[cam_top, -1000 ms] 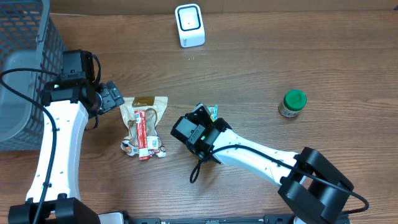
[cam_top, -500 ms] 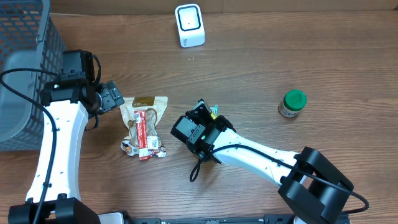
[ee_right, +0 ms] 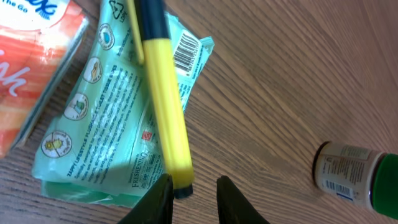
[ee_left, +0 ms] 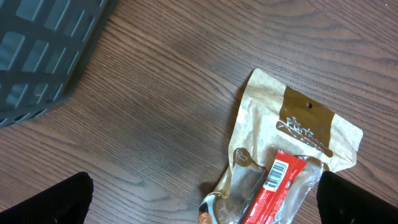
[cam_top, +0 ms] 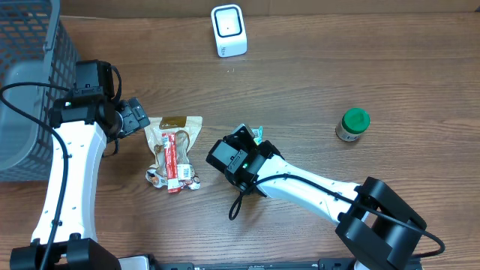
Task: Scan the item barcode
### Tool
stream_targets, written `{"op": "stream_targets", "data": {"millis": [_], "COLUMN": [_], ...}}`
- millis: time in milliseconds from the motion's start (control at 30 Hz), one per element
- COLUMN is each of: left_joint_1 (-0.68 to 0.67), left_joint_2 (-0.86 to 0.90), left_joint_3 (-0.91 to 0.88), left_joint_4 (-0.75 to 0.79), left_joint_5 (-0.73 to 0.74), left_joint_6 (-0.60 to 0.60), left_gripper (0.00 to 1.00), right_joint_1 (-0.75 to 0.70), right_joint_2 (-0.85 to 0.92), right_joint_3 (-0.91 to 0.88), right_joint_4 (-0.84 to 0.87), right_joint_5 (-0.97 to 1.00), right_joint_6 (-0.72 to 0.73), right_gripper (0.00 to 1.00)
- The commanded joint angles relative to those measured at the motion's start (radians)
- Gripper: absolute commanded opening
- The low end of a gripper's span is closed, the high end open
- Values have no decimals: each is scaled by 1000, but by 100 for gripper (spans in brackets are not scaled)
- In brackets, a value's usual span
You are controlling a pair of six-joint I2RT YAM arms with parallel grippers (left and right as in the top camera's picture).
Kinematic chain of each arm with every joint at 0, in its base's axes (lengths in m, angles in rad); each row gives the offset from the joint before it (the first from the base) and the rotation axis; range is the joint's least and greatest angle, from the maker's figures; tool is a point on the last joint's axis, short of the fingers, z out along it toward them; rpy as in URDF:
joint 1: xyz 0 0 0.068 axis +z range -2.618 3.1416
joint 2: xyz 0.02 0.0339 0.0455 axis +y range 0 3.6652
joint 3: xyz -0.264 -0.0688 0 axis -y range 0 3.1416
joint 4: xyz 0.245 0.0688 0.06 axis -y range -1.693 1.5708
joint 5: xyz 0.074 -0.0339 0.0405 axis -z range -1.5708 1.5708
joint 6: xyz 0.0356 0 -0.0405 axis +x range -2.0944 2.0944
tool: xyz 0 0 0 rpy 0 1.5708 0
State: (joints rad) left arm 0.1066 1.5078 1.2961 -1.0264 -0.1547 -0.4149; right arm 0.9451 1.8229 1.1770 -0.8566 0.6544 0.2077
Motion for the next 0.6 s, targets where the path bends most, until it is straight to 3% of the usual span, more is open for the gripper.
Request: {"op": "stream_targets", "data": {"millis": [0, 333, 567], "left_joint_1": [2, 2, 2], "left_joint_2": [6, 6, 6], "left_joint_3": [-3, -3, -3], "left_joint_4": [-2, -2, -2], "left_joint_5": [-10, -10, -10], "left_joint_6": [4, 4, 4], "left_gripper": [100, 100, 100], "right_joint_1": [4, 3, -18], "right_joint_2": [3, 1, -18], "right_joint_3": [13, 27, 167], "right_joint_4": [-2, 10, -48], "right_joint_5": [-5, -6, -92], "right_joint_6": [0, 1, 0], "right_gripper": [24, 28, 31]}}
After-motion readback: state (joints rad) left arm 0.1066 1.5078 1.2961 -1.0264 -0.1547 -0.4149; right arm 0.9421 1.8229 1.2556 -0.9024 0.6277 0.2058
